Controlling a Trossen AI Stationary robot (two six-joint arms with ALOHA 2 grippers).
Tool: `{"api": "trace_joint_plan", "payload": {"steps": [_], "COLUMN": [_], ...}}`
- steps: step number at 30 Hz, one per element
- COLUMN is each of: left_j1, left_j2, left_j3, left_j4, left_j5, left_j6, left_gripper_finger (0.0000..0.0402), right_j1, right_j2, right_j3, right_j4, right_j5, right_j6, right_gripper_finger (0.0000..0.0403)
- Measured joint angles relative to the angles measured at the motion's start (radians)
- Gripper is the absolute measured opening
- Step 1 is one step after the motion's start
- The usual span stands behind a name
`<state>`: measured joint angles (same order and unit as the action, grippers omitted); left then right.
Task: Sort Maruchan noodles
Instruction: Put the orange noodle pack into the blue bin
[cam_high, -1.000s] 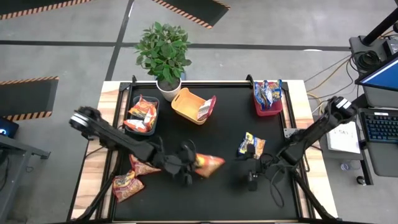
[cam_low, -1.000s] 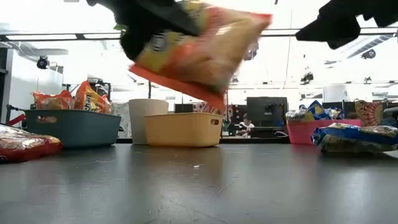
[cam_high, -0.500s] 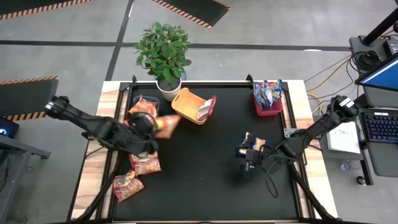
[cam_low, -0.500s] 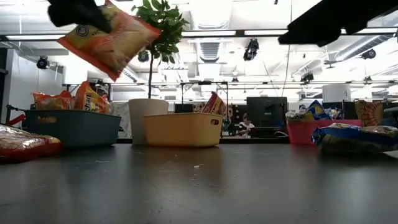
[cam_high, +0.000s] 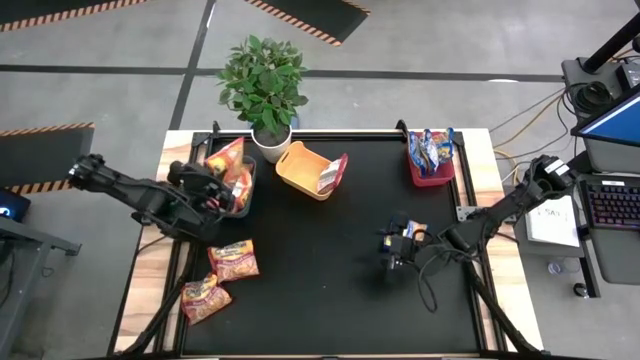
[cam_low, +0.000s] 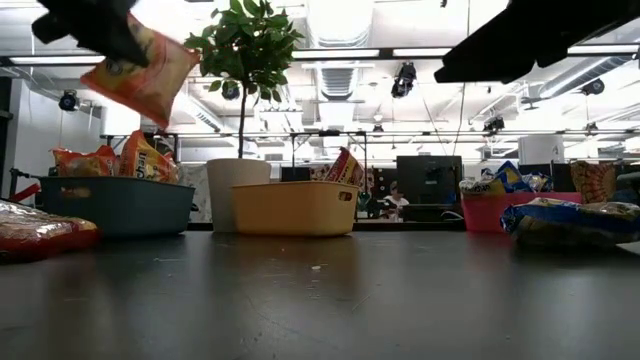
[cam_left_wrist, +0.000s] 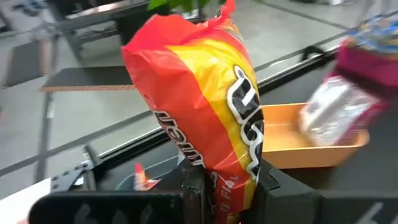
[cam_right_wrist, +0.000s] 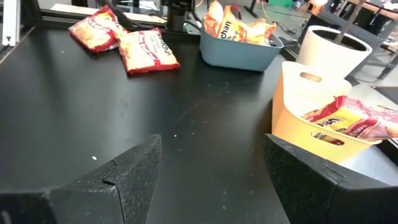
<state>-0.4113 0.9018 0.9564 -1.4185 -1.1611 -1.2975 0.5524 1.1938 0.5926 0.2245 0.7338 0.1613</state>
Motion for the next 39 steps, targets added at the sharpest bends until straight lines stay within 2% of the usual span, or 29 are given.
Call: {"api": "trace_joint_plan", "payload": {"steps": [4,9,14,18,28,33,39], "left_j1": [0.034,0.089,0.107,0.107,0.108,0.108,0.107], "left_j2": [0.009,0.021,0.043,0.064,0.145,0.178,0.201], "left_j3": [-0.077,-0.217,-0.360,-0.423,-0.445,-0.445,-0.383], "left_j4": [-0.013,0.004,0.141,0.257,0.312,0.347,0.345], "left_j5": [0.000,-0.027,-0.043,-0.045,-0.033,0.032,0.135], "left_j6": [-0.071,-0.230,-0.336,-0.362,-0.433,-0.450,-0.423], "left_gripper_finger": [0.0035,0.0035,0.0035,0.0036,0.0048,0.0087,0.0160], "right_j1": [-0.013,-0.023,-0.023,-0.025,-0.041,-0.041,-0.041], "right_j2": [0.000,0.000,0.000,0.000,0.000,0.000,0.000], "right_j3": [0.000,0.000,0.000,0.000,0.000,0.000,0.000], "right_j4": [0.000,-0.001,-0.001,-0.001,0.000,0.000,0.000], "right_j5": [0.000,0.000,0.000,0.000,0.000,0.000,-0.001], "right_j6": [-0.002,-0.004,-0.005,-0.004,0.002,0.004,0.004], "right_gripper_finger": [0.0270,0.0270,0.0270,0.0270,0.0270,0.0270,0.0270]}}
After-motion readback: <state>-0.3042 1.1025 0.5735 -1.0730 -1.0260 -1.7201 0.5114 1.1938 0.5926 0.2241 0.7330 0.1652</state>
